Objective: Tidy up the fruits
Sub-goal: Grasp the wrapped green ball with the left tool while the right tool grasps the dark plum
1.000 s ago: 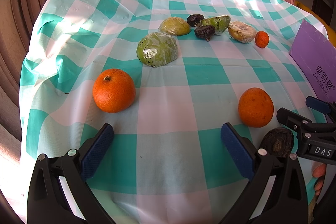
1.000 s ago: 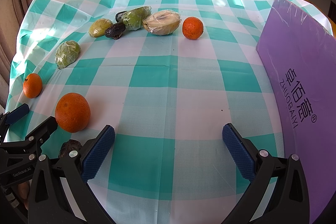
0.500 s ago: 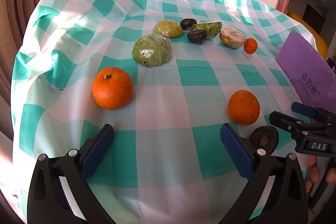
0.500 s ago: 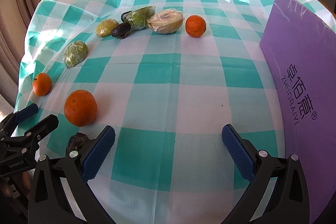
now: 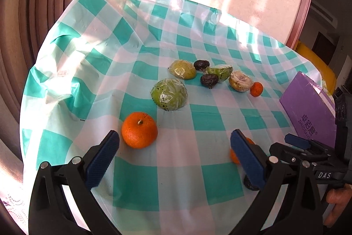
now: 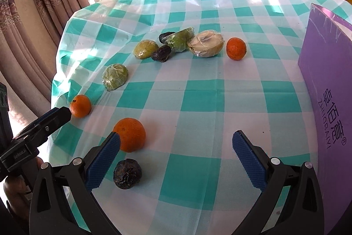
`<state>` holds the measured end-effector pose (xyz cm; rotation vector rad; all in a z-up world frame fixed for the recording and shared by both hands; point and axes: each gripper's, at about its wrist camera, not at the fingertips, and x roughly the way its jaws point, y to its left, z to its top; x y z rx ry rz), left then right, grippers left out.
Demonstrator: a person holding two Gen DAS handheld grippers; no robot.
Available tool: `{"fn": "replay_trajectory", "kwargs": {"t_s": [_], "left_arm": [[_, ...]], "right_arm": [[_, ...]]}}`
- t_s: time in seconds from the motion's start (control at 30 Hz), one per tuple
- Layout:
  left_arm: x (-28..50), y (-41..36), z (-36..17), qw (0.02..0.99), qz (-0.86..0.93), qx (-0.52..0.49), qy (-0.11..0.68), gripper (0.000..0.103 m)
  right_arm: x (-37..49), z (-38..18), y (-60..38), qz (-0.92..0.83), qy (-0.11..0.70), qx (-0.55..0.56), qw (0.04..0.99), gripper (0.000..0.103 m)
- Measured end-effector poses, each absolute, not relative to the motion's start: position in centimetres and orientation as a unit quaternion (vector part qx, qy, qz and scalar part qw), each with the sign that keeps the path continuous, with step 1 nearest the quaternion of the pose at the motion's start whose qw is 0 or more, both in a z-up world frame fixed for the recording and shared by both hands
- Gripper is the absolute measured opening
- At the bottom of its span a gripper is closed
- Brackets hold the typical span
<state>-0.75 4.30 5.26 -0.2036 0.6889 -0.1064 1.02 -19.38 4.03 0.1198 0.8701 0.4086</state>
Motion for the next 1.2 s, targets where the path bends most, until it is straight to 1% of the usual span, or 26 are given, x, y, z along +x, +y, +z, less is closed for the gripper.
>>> {"fn": "replay_trajectory", "kwargs": {"t_s": [0.17, 0.23, 0.27, 0.33, 0.4, 0.53, 0.6, 0.7, 0.73, 0.77, 0.83, 0.9, 0.93, 1.03, 1.13, 1.2], "left_arm": [[2.7, 4.0, 6.3, 0.932, -0.05, -0.085, 0.348, 0.1], [4.5, 3.4, 6.1, 0.927, -0.047, -0.064, 0.366, 0.099], [5.4, 3.1, 6.0, 0.925, -0.048, -0.055, 0.373, 0.096], [7.2, 2.7, 5.7, 0.917, -0.046, -0.039, 0.394, 0.095], [8.8, 2.5, 5.2, 0.909, -0.047, -0.029, 0.413, 0.091], [11.0, 2.5, 3.8, 0.896, -0.04, -0.018, 0.443, 0.087], [11.7, 2.5, 3.3, 0.891, -0.038, -0.013, 0.452, 0.086], [12.1, 2.3, 2.4, 0.884, -0.04, -0.005, 0.466, 0.076], [12.2, 2.2, 2.1, 0.882, -0.042, -0.003, 0.469, 0.072], [12.2, 2.0, 1.9, 0.881, -0.042, 0.0, 0.472, 0.07], [12.3, 1.9, 1.6, 0.88, -0.039, 0.004, 0.474, 0.069], [12.4, 1.9, 1.5, 0.88, -0.039, 0.005, 0.474, 0.069], [12.5, 1.8, 1.5, 0.88, -0.037, 0.007, 0.473, 0.068], [12.6, 1.7, 1.5, 0.882, -0.029, 0.016, 0.47, 0.061], [12.5, 1.7, 1.4, 0.884, -0.029, 0.019, 0.467, 0.06], [12.3, 1.7, 1.4, 0.884, -0.031, 0.017, 0.466, 0.06]], "right_arm": [[-0.3, 4.8, -17.8, 0.231, 0.407, 0.03, 0.883, 0.098], [-0.6, 4.8, -17.4, 0.24, 0.409, 0.025, 0.88, 0.098], [-0.7, 4.7, -17.3, 0.243, 0.411, 0.024, 0.878, 0.098], [-0.8, 4.7, -17.2, 0.247, 0.413, 0.019, 0.876, 0.098], [-1.0, 4.6, -16.9, 0.251, 0.415, 0.011, 0.874, 0.098], [-1.1, 4.3, -15.7, 0.258, 0.418, -0.018, 0.871, 0.098], [-1.3, 4.2, -15.0, 0.26, 0.418, -0.038, 0.87, 0.096], [-1.4, 3.8, -14.0, 0.257, 0.421, -0.07, 0.867, 0.088], [-1.6, 3.7, -13.7, 0.256, 0.422, -0.08, 0.866, 0.083], [-1.6, 3.5, -13.4, 0.254, 0.422, -0.088, 0.866, 0.082], [-1.7, 3.3, -13.1, 0.253, 0.421, -0.1, 0.865, 0.081], [-1.8, 3.2, -12.9, 0.253, 0.419, -0.108, 0.865, 0.079], [-1.8, 3.2, -12.8, 0.254, 0.42, -0.109, 0.864, 0.077], [-1.5, 2.8, -12.9, 0.257, 0.43, -0.103, 0.859, 0.064], [-1.5, 2.9, -13.1, 0.261, 0.429, -0.097, 0.859, 0.059], [-1.6, 2.9, -13.0, 0.26, 0.431, -0.099, 0.858, 0.054]]}}
